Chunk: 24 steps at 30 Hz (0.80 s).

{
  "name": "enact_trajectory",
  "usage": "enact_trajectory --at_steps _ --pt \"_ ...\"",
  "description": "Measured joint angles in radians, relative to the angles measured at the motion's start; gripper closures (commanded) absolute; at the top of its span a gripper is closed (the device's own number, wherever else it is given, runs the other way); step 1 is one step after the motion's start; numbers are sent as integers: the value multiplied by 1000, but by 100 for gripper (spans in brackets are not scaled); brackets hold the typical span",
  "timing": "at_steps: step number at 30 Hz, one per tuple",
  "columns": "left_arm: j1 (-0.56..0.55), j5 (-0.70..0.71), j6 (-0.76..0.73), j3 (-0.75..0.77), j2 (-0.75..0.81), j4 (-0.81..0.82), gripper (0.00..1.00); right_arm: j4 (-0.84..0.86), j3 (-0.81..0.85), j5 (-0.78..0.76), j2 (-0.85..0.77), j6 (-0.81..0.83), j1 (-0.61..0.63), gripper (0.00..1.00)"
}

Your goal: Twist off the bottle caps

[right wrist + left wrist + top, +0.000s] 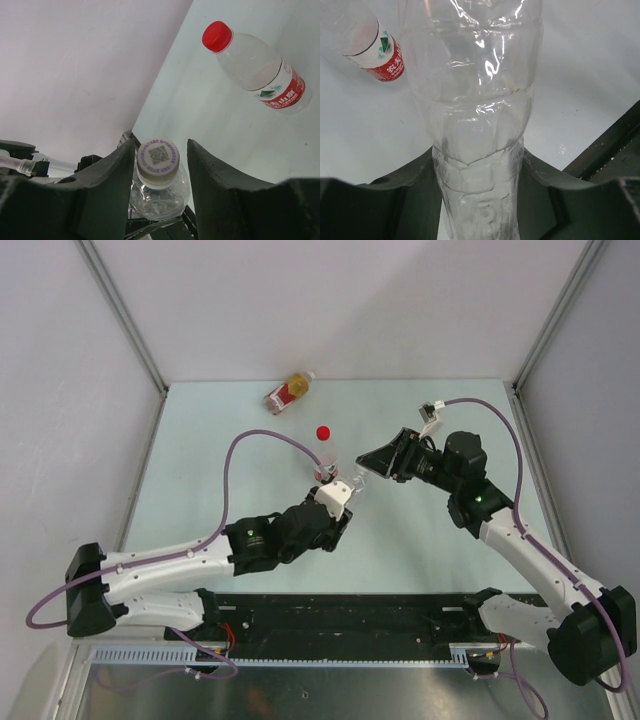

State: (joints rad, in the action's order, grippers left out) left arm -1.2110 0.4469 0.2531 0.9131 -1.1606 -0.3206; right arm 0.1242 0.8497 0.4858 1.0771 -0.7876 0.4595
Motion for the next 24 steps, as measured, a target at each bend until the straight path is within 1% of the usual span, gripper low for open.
enact_trajectory --at_steps 4,7,8,9,12,20,24 --pt "-3 0 0 1 -13 -5 100 0 0 0 1 -1 -1 68" --pt "-4 6 0 7 -20 -8 100 0 0 -1 8 -5 -3 91" --pt "-4 8 0 7 -22 -8 100 0 1 0 10 -5 -4 95" --pt "-4 11 0 8 -23 -9 100 0 2 0 11 -2 -3 98" --pt "-4 13 0 8 -24 -10 100 0 2 2 12 1 -3 100" --pt "-6 11 0 8 -24 -10 100 2 4 32 12 31 -8 100" --pt "-6 -15 0 -9 -2 12 100 18 5 72 9 53 -14 100"
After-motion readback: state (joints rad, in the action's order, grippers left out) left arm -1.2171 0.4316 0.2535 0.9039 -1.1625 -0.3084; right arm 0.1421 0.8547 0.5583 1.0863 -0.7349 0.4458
